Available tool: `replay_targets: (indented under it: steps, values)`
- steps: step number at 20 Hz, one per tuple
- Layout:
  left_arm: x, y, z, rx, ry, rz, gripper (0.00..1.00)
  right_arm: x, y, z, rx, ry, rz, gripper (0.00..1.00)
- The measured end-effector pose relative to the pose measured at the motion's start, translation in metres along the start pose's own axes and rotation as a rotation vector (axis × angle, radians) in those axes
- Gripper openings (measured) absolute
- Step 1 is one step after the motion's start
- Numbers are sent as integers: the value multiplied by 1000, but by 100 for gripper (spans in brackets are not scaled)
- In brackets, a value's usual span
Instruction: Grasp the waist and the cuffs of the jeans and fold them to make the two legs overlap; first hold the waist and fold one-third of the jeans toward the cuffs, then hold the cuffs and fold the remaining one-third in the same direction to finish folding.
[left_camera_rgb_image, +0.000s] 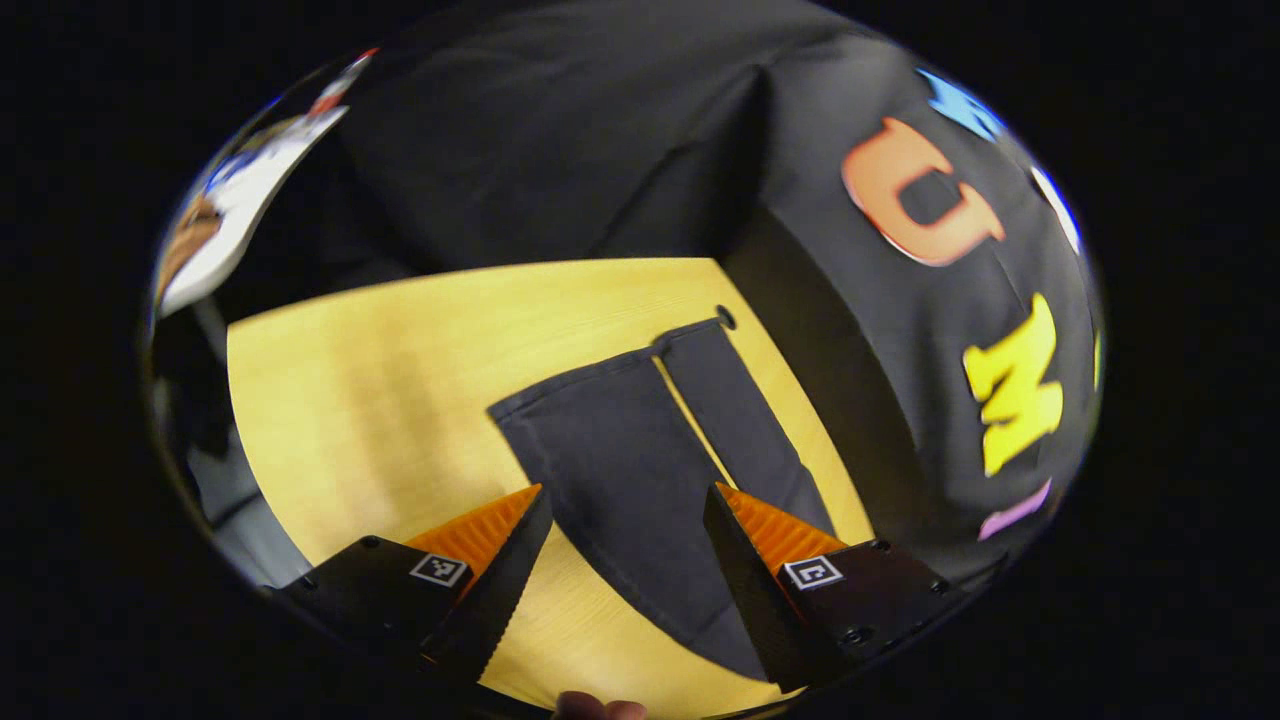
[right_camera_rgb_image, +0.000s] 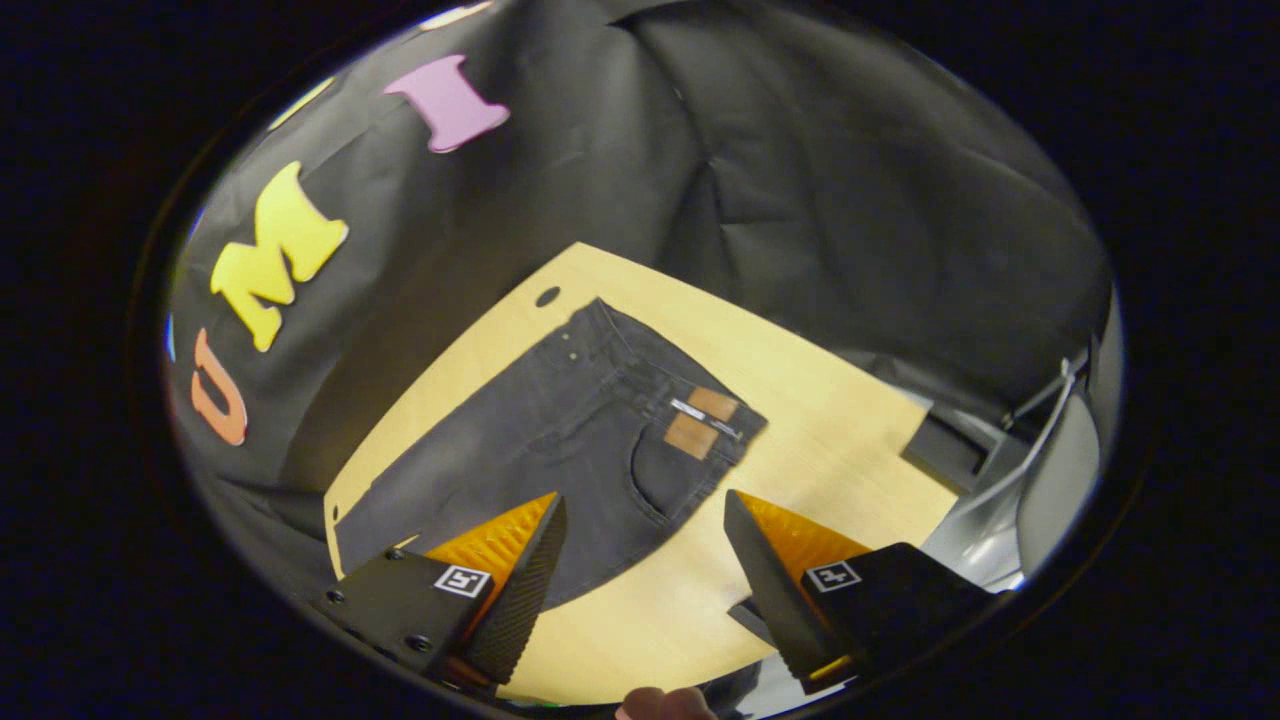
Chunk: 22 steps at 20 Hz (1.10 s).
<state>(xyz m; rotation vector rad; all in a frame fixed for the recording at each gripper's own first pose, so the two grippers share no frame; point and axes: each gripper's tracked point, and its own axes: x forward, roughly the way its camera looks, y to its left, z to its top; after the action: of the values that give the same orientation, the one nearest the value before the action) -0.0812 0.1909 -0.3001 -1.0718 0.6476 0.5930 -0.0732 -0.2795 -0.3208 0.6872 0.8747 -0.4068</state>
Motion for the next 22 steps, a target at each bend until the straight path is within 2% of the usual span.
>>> replay_targets:
  steps: [5, 6, 7, 8, 13, 14, 15, 18, 19, 20, 21, 22]
  values:
    - [13, 20, 17, -126, 3, 35, 100, 30, -25, -3, 88, 56, -49, 98]
    - [17, 25, 19, -131, -1, 53, 100, 34, -26, -2, 103, 60, -55, 98]
    - [23, 30, 22, -130, -3, 72, 99, 39, -27, -2, 108, 64, -63, 93]
    - [27, 31, 23, -124, -4, 82, 99, 43, -27, -2, 106, 68, -65, 98]
    - [43, 23, 30, -102, -13, 103, 99, 65, -26, 2, 152, 74, -97, 98]
    - [48, 20, 31, -100, -11, 102, 99, 67, -26, 3, 160, 74, -99, 93]
    - [50, 18, 31, -100, -11, 97, 98, 70, -26, 3, 165, 73, -100, 98]
    - [60, 9, 33, -106, -1, 71, 100, 77, -28, 5, 189, 70, -106, 98]
    - [64, 8, 32, -105, 3, 68, 96, 80, -30, 5, 198, 69, -109, 98]
    - [67, 7, 31, -103, 14, 70, 100, 82, -33, 5, 204, 70, -120, 98]
    - [71, 5, 30, -99, 22, 67, 99, 82, -35, 4, 206, 66, -128, 98]
    - [74, 3, 29, -94, 27, 66, 92, 84, -36, 7, 201, 61, -135, 98]
